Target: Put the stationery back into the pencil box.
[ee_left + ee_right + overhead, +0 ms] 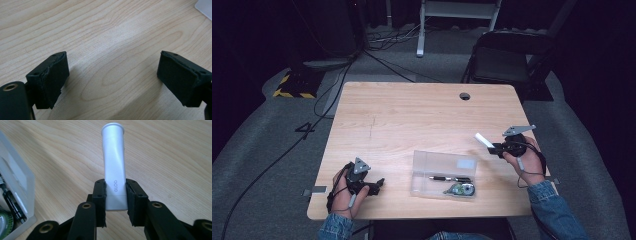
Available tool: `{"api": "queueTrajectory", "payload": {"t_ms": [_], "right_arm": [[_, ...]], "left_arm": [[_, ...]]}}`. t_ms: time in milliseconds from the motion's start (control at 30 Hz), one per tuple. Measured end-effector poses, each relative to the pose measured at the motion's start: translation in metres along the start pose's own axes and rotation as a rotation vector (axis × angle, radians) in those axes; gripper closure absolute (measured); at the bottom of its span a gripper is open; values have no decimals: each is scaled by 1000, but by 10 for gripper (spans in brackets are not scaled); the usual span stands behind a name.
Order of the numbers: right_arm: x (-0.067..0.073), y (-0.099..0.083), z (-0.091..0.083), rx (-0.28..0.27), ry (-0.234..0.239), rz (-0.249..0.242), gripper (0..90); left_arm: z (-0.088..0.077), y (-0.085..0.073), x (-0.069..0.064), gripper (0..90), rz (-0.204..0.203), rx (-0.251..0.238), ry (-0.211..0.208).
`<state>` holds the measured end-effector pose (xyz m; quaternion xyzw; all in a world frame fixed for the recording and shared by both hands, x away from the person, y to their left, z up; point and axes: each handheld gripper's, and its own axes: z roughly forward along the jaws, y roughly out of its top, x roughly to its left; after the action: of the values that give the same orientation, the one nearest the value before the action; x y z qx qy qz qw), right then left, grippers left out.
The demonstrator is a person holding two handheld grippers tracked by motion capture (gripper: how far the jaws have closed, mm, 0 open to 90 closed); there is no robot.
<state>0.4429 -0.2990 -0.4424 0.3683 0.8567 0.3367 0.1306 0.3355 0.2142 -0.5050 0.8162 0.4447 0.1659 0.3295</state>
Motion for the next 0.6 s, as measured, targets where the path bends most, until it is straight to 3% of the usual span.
{"api": "queueTrajectory", "payload": {"t_ms": [400,600], "right_arm": [[10,10,-16,-36,21,-26,716],[25,18,-23,-50,54,-74,716]], "left_arm": [[0,0,0,110,0,-1,-1],[0,0,0,110,0,0,-1]]}}
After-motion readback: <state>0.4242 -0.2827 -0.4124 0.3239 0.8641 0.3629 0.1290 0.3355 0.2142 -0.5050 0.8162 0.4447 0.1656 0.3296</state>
